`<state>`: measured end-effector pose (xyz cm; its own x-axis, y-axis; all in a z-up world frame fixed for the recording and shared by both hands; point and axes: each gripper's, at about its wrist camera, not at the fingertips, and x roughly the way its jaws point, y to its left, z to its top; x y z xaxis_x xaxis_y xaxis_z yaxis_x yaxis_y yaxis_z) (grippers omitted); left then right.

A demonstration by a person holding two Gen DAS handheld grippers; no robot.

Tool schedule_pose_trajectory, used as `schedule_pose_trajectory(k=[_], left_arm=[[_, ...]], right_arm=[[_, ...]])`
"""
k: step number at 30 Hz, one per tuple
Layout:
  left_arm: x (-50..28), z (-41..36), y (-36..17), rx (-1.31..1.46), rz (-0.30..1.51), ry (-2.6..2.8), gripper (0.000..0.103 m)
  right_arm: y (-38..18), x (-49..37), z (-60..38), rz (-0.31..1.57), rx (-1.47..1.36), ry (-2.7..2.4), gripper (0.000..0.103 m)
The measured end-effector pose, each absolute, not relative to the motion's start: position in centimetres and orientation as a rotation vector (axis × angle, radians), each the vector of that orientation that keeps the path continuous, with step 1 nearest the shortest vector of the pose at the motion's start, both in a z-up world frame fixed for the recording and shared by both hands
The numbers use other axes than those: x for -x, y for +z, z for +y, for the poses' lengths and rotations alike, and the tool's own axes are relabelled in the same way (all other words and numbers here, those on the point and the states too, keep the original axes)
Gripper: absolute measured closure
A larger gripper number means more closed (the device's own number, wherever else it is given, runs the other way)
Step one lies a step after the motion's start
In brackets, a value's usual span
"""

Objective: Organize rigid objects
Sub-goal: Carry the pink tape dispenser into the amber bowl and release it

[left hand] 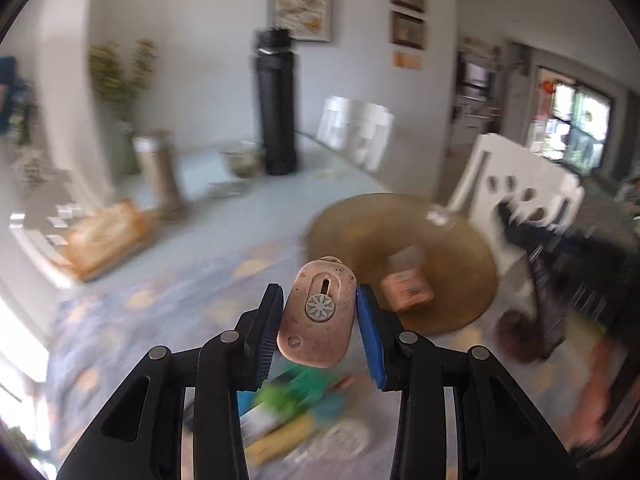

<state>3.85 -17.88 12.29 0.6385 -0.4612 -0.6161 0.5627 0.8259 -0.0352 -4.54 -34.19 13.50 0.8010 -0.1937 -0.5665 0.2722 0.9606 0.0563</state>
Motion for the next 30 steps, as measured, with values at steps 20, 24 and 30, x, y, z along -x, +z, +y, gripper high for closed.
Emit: schedule_pose_trajectory(k=[20, 24, 30], left_arm=[[-3.6, -12.0, 14.6, -0.061, 0.615, -0.581, 0.037], [-1.6, -6.5, 14.1, -0.063, 0.607, -0.474, 0.037], [-1.3, -0.8, 8.5, -0.015, 0.708, -0.404, 0.037]], right_arm=[[13.2, 4.0, -33.1, 0.666, -0.176, -0.219, 0.043], [12.9, 5.3, -29.6, 0.656, -0.141, -0.102, 0.04], [8.5, 6.2, -25.1, 0.672, -0.104, 0.001, 0.019]])
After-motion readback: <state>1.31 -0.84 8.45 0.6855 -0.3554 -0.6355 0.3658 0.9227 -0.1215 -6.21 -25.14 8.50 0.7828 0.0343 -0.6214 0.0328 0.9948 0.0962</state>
